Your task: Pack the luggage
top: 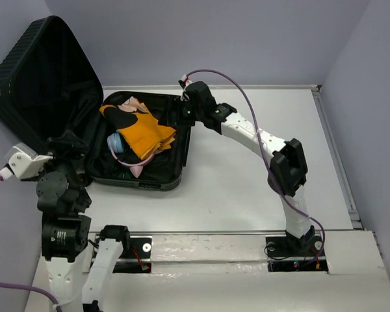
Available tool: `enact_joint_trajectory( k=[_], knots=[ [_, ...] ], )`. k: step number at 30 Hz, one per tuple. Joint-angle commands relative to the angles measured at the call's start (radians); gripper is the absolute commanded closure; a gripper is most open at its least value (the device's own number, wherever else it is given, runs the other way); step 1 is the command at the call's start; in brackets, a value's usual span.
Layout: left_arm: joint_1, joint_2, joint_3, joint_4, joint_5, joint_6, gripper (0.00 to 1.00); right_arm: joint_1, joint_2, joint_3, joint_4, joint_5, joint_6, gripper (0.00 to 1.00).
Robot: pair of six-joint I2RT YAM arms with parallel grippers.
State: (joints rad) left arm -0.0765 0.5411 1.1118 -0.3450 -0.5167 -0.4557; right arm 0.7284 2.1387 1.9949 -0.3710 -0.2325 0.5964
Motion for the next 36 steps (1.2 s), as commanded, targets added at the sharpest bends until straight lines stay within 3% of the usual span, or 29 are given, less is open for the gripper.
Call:
enact_joint_trajectory(
  k=[1, 4, 9, 14, 18, 20, 22, 24, 25, 26, 29, 31, 32, 34, 36],
  knots=[
    [0.003, -0.084, -0.156, -0.118, -0.432, 0.017, 0.17, 0.023, -0.190, -0.086, 0.021, -0.010, -0.127, 0.16],
    [0.003, -0.109, -0.191, 0.007, -0.569, 0.092, 0.18, 0.023, -0.307, -0.224, 0.055, -0.011, -0.168, 0.16],
    [0.023, 0.179, -0.144, 0.093, -0.687, 0.210, 0.16, 0.023, -0.437, -0.454, 0.138, 0.022, -0.191, 0.10],
    [0.194, 0.299, -0.130, 0.315, -0.590, 0.386, 0.16, 0.023, -0.471, -0.637, 0.201, 0.018, -0.202, 0.03],
    [0.216, 0.429, -0.090, 0.376, -0.637, 0.440, 0.18, 0.023, -0.451, -0.708, 0.221, 0.036, -0.224, 0.01],
    [0.256, 0.491, -0.055, 0.321, -0.631, 0.392, 0.25, 0.023, -0.438, -0.725, 0.227, 0.054, -0.227, 0.01],
    [0.274, 0.505, -0.069, 0.331, -0.635, 0.393, 0.41, 0.023, -0.398, -0.720, 0.233, 0.073, -0.218, 0.02],
    [0.294, 0.510, -0.089, 0.339, -0.632, 0.394, 0.66, 0.023, -0.356, -0.700, 0.234, 0.070, -0.208, 0.04],
    [0.296, 0.508, -0.093, 0.339, -0.631, 0.396, 0.86, 0.023, -0.311, -0.676, 0.239, 0.058, -0.196, 0.04],
    [0.296, 0.497, -0.096, 0.339, -0.609, 0.394, 0.94, 0.023, -0.289, -0.664, 0.242, 0.050, -0.193, 0.08],
    [0.293, 0.479, -0.112, 0.339, -0.597, 0.388, 0.95, 0.023, -0.220, -0.628, 0.253, 0.015, -0.179, 0.22],
    [0.268, 0.441, -0.147, 0.354, -0.585, 0.394, 0.94, 0.023, -0.201, -0.628, 0.268, 0.013, -0.167, 0.47],
    [0.229, 0.413, -0.168, 0.382, -0.592, 0.408, 0.94, 0.023, -0.195, -0.630, 0.276, 0.013, -0.162, 0.69],
    [0.122, 0.375, -0.199, 0.417, -0.638, 0.445, 0.94, 0.023, -0.192, -0.633, 0.279, 0.016, -0.162, 0.90],
    [0.014, 0.347, -0.248, 0.446, -0.676, 0.480, 0.94, 0.032, -0.198, -0.639, 0.280, 0.022, -0.161, 0.93]
  ],
)
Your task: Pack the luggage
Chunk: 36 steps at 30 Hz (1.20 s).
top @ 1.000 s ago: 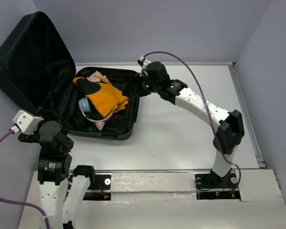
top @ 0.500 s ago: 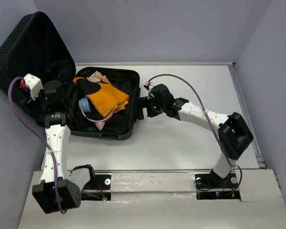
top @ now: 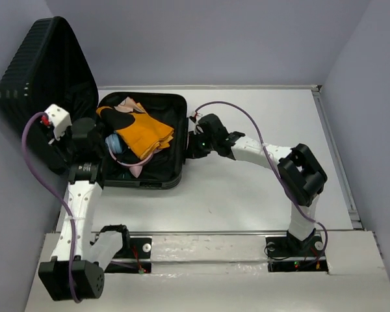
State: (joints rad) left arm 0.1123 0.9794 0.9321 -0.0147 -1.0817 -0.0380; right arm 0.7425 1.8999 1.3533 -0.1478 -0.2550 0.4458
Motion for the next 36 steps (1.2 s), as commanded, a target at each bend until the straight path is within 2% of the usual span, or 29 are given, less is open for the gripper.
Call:
enact_joint_trajectory(
  k=[1, 2, 3, 5, 6, 8, 9, 12, 13, 14, 17, 18, 19, 20, 22, 25, 29, 30, 31, 32, 33, 34, 35, 36],
  knots=[
    [-0.233, -0.111, -0.088, 0.130, -0.116, 0.078, 0.94, 0.018, 0.036, 0.000, 0.059, 0.046, -0.013, 0.93],
    [-0.296, -0.128, -0.104, 0.165, -0.138, 0.096, 0.94, 0.018, 0.030, -0.003, 0.060, 0.048, -0.015, 0.93],
    [-0.435, -0.161, -0.128, 0.168, -0.183, 0.098, 0.94, 0.018, 0.019, -0.011, 0.060, 0.051, -0.016, 0.93],
    [-0.575, -0.185, -0.144, 0.173, -0.228, 0.105, 0.94, 0.018, 0.010, -0.019, 0.059, 0.062, -0.022, 0.93],
    [-0.712, -0.191, -0.151, 0.173, -0.294, 0.108, 0.94, 0.018, 0.001, -0.025, 0.059, 0.072, -0.025, 0.93],
    [-0.836, -0.189, -0.151, 0.170, -0.334, 0.113, 0.94, 0.018, -0.007, -0.031, 0.057, 0.085, -0.029, 0.93],
    [-0.946, -0.183, -0.141, 0.165, -0.390, 0.098, 0.94, 0.018, -0.012, -0.037, 0.056, 0.089, -0.033, 0.93],
    [-1.126, -0.162, -0.115, 0.150, -0.463, 0.087, 0.94, 0.018, -0.035, -0.052, 0.054, 0.103, -0.041, 0.93],
    [-1.251, -0.148, -0.105, 0.147, -0.496, 0.089, 0.94, 0.018, -0.054, -0.071, 0.054, 0.111, -0.041, 0.93],
    [-1.311, -0.136, -0.096, 0.147, -0.548, 0.092, 0.94, 0.009, -0.064, -0.083, 0.051, 0.120, -0.041, 0.93],
    [-1.452, -0.102, -0.036, 0.142, -0.569, 0.083, 0.94, -0.020, -0.128, -0.162, 0.053, 0.134, -0.025, 0.93],
    [-1.482, -0.102, -0.001, 0.142, -0.569, 0.075, 0.86, -0.043, -0.148, -0.184, 0.053, 0.137, -0.024, 0.93],
    [-1.522, -0.105, 0.019, 0.142, -0.558, 0.066, 0.57, -0.055, -0.171, -0.209, 0.051, 0.137, -0.024, 0.93],
    [-1.522, -0.111, 0.039, 0.144, -0.551, 0.055, 0.43, -0.069, -0.195, -0.233, 0.053, 0.140, -0.022, 0.93],
    [-1.563, -0.114, 0.095, 0.142, -0.515, 0.044, 0.25, -0.109, -0.268, -0.304, 0.051, 0.145, -0.025, 0.93],
    [-1.570, -0.108, 0.157, 0.131, -0.433, -0.014, 0.25, -0.155, -0.360, -0.378, 0.039, 0.149, -0.036, 0.93],
    [-1.505, -0.082, 0.273, -0.155, -0.304, -0.247, 0.26, -0.204, -0.458, -0.440, 0.007, 0.163, -0.041, 0.87],
    [-1.461, -0.076, 0.299, -0.215, -0.196, -0.297, 0.26, -0.215, -0.476, -0.451, 0.002, 0.164, -0.042, 0.87],
    [-1.324, -0.065, 0.329, -0.258, -0.129, -0.362, 0.27, -0.215, -0.514, -0.454, -0.004, 0.175, -0.045, 0.87],
    [-1.157, -0.065, 0.327, -0.301, 0.034, -0.378, 0.28, -0.215, -0.533, -0.454, -0.030, 0.177, -0.047, 0.83],
    [-1.155, -0.065, 0.327, -0.294, 0.119, -0.369, 0.28, -0.215, -0.556, -0.453, -0.041, 0.177, -0.047, 0.80],
    [-0.970, -0.058, 0.324, -0.292, 0.211, -0.352, 0.27, -0.215, -0.580, -0.460, -0.045, 0.146, -0.058, 0.75],
    [-0.871, -0.024, 0.341, -0.304, 0.371, -0.344, 0.27, -0.215, -0.637, -0.465, -0.047, 0.126, -0.061, 0.69],
    [-0.778, 0.001, 0.341, -0.307, 0.450, -0.335, 0.27, -0.215, -0.665, -0.468, -0.049, 0.106, -0.065, 0.67]
  ],
)
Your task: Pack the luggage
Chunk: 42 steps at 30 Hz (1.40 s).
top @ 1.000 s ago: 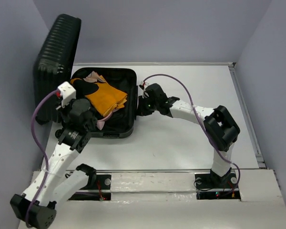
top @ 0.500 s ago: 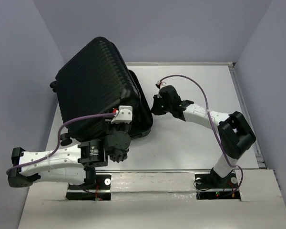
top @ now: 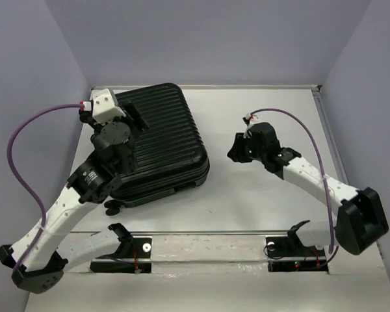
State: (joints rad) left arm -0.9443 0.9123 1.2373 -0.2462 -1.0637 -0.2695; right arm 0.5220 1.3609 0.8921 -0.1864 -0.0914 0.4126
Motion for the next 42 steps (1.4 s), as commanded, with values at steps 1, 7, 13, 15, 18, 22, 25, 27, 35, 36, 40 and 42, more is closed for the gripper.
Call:
enact_joint_trajectory(
  k=[1, 7, 13, 15, 18, 22, 25, 27, 35, 36, 40, 42],
  knots=[
    [0.370, 0.100, 0.065, -0.071, 0.524, -0.090, 0.27, 0.016, -0.152, -0.012, -0.013, -0.105, -0.038, 0.66],
    [0.766, 0.452, 0.336, -0.090, 0.778, -0.045, 0.27, 0.255, -0.206, 0.018, -0.070, -0.143, -0.080, 0.91],
    [0.900, 0.850, 0.804, -0.162, 0.881, -0.039, 0.24, 0.413, -0.195, -0.019, -0.047, -0.185, -0.087, 0.93],
    [0.918, 1.063, 1.101, -0.296, 0.909, -0.021, 0.23, 0.484, -0.172, -0.021, -0.035, -0.189, -0.086, 0.93],
    [0.972, 1.169, 1.130, -0.271, 0.921, -0.017, 0.22, 0.541, -0.097, -0.025, 0.020, -0.143, -0.065, 0.93],
    [1.065, 1.267, 1.177, -0.229, 0.981, -0.073, 0.22, 0.552, 0.006, -0.033, 0.137, -0.103, -0.028, 0.93],
    [1.107, 1.352, 1.203, -0.228, 1.022, -0.043, 0.22, 0.561, 0.052, -0.016, 0.231, -0.085, -0.012, 0.93],
    [1.127, 1.411, 1.206, -0.237, 1.077, -0.019, 0.23, 0.561, 0.072, 0.014, 0.269, -0.062, -0.014, 0.93],
    [1.109, 1.455, 0.994, -0.239, 1.252, 0.041, 0.29, 0.561, 0.237, 0.198, 0.285, 0.200, -0.051, 0.93],
    [1.098, 1.430, 0.925, -0.210, 1.254, 0.046, 0.29, 0.561, 0.247, 0.217, 0.286, 0.235, -0.058, 0.93],
    [1.032, 1.289, 0.556, -0.069, 1.300, 0.047, 0.29, 0.540, 0.290, 0.298, 0.292, 0.393, -0.112, 0.93],
    [1.021, 1.198, 0.425, 0.001, 1.320, 0.018, 0.29, 0.494, 0.299, 0.321, 0.292, 0.410, -0.118, 0.93]
  ],
)
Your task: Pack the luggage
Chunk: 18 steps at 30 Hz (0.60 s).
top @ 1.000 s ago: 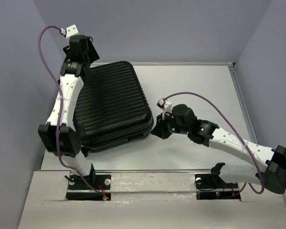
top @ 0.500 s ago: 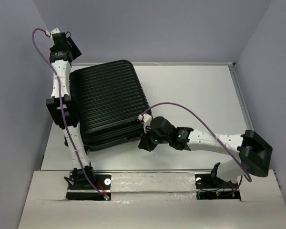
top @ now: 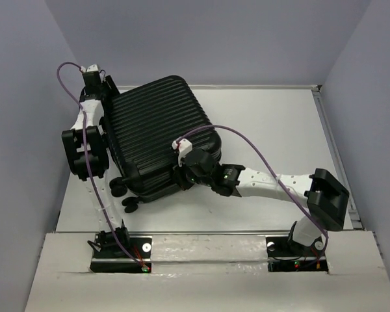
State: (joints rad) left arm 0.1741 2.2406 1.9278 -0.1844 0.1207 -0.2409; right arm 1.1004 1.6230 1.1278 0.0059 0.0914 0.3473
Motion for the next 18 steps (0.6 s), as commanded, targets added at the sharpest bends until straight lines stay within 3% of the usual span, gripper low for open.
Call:
enact_joint_trajectory(
  k=[1, 8, 11, 14, 18],
  knots=[
    [-0.102, -0.163, -0.311, -0.044, 0.135, -0.021, 0.29, -0.108, 0.034, 0.086, 0.100, 0.223, -0.038, 0.93],
    [-0.170, -0.450, -0.668, 0.028, 0.135, -0.051, 0.30, -0.376, -0.028, 0.030, 0.077, 0.053, -0.011, 0.92],
    [-0.267, -0.585, -0.837, 0.046, 0.134, -0.064, 0.30, -0.513, -0.054, 0.012, 0.057, -0.042, 0.004, 0.90],
    [-0.376, -0.716, -0.972, 0.060, 0.102, -0.103, 0.30, -0.614, -0.046, 0.027, 0.048, -0.180, -0.021, 0.82],
    [-0.508, -0.904, -1.128, 0.094, 0.118, -0.210, 0.30, -0.654, 0.050, 0.174, -0.013, -0.330, -0.105, 0.75]
  ],
)
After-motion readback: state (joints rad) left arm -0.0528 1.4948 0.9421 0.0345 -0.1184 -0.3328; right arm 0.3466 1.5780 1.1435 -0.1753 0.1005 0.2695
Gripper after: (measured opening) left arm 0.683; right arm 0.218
